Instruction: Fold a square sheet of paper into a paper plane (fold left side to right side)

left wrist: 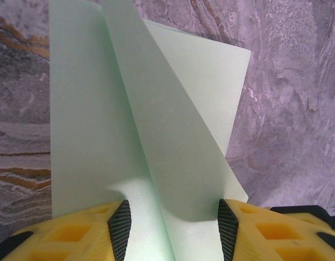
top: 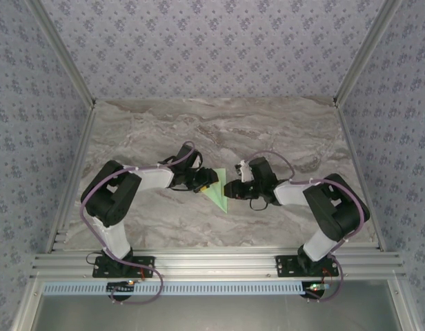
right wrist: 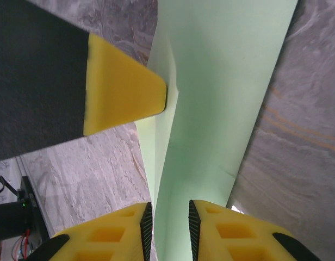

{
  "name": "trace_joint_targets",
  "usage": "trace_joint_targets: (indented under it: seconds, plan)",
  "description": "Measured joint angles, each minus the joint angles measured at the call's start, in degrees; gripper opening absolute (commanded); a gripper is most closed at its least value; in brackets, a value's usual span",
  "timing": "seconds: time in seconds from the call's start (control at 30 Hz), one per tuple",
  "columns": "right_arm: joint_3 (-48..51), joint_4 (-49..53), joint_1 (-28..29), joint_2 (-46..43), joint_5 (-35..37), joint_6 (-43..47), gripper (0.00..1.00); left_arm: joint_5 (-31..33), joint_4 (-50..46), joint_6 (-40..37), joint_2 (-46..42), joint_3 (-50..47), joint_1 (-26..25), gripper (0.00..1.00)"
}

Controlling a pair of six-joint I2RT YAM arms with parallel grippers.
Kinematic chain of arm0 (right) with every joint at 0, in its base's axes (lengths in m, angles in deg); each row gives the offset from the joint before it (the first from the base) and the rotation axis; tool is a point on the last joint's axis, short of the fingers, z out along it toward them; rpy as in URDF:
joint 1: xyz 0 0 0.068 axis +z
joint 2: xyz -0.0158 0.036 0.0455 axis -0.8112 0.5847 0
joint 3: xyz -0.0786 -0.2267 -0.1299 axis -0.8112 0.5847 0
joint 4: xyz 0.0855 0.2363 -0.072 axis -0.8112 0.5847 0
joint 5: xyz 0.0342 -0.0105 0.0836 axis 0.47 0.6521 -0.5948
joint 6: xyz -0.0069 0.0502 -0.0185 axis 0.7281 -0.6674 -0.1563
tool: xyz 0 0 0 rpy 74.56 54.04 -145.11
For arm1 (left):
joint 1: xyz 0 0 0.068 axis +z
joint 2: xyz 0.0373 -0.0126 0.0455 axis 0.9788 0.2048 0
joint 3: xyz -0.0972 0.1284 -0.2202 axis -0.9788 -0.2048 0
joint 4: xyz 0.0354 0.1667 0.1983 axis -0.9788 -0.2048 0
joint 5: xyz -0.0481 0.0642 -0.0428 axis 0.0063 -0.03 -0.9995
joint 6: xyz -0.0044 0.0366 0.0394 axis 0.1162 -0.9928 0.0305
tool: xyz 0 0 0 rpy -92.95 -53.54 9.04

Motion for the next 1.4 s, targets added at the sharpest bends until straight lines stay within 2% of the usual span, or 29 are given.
trace_joint_targets:
  seconds: [0.47, 0.57, 0.8, 0.87, 1.4]
  plan:
    - [-2.29, -3.91, -0.57, 5.27, -3.74, -2.75, 0.28, 0.0, -0.13, 0.0, 0.0, 0.04, 0.0, 0.49]
    - [-2.45, -4.35, -0.55, 5.53, -3.82, -3.15, 0.25, 0.0, -0.13, 0.02, 0.0, 0.04, 0.0, 0.49]
    - [-3.19, -4.57, -0.5, 6.38, -4.11, -3.45, 0.07, 0.0, -0.13, 0.0, 0.0, 0.04, 0.0, 0.49]
    - [-3.48, -3.87, -0.5, 6.38, -4.04, -3.15, 0.05, 0.0, -0.13, 0.0, 0.0, 0.04, 0.0, 0.49]
    - [-5.09, 2.01, -0.5, 6.38, 0.0, 0.37, 0.05, 0.0, -0.13, 0.0, 0.0, 0.04, 0.0, 0.49]
